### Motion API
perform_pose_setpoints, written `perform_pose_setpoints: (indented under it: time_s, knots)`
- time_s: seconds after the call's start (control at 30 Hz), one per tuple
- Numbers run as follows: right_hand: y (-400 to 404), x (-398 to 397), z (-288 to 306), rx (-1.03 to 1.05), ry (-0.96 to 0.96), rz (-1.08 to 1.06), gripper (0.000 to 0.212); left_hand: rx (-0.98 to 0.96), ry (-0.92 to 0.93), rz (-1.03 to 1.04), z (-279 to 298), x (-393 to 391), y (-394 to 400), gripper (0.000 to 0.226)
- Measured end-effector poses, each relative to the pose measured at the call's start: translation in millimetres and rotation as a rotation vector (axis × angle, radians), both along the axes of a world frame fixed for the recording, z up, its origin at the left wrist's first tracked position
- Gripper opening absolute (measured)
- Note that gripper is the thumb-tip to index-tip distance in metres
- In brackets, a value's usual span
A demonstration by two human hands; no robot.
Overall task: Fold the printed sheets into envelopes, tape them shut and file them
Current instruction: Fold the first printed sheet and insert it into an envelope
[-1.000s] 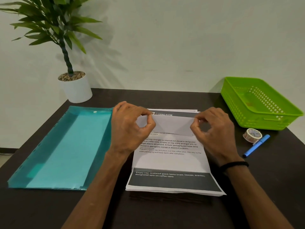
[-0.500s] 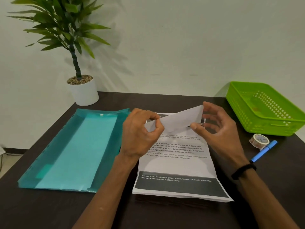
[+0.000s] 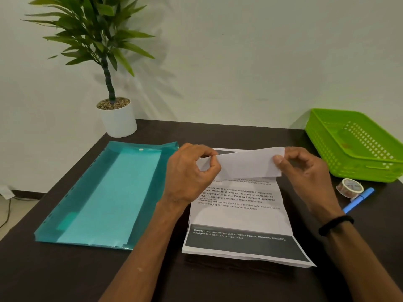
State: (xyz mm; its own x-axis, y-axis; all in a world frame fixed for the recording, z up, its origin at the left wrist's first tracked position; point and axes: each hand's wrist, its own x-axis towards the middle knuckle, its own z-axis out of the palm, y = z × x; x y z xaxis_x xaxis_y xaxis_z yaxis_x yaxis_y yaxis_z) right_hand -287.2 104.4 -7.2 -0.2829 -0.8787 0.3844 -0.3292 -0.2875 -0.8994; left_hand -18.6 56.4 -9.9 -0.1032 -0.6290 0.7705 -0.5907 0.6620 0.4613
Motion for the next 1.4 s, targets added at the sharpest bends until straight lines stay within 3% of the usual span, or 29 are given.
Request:
perform_pose_setpoints:
  time_s: [0.1, 0.23, 0.33, 0.4, 0.47, 0.63, 0.83, 1.07, 1.17, 1.3, 1.4]
  knots:
    - [1, -8, 4, -0.015, -0.072, -0.053, 0.016, 0.054, 0.045, 0.008, 2, 12, -7, 0.003]
    - [4, -13, 10, -0.048, -0.298, -0.064, 0.018, 0.271, 0.32, -0.01, 5, 18, -11, 0.003]
    - [4, -3, 11, -0.042, -0.384, -0.024, 0.016, 0.673, 0.562, -0.251, 8, 9, -6, 0.036]
    - [4, 9, 9, -0.035, -0.459, -0.025, 0.015, 0.948, 0.594, -0.47, 9, -2, 1, 0.06]
    - [3, 20, 5, -0.017, -0.489, -0.027, 0.013, 1.078, 0.562, -0.609, 10, -18, 13, 0.056]
    - [5, 38, -2, 0.085, -0.349, 0.089, 0.021, 1.046, 0.583, -0.622, 7, -43, 29, 0.029]
    - [6, 31, 0, 0.153, -0.351, 0.155, 0.027, 0.96, 0.629, -0.474, 6, -22, 12, 0.038]
    - [5, 4, 4, 0.169, -0.269, 0.138, 0.021, 0.786, 0.908, -0.257, 10, 10, -5, 0.034]
    - [7, -4, 3, 0.221, -0.196, 0.176, 0.021, 0.641, 0.672, -0.075, 9, 16, -7, 0.034]
    - [6, 0, 1, 0.272, -0.076, 0.248, 0.021, 0.138, -0.097, 0.088, 5, 11, -3, 0.038]
    - [5, 9, -4, 0.251, -0.02, 0.264, 0.018, 0.005, -0.279, 0.061, -2, -8, 8, 0.02]
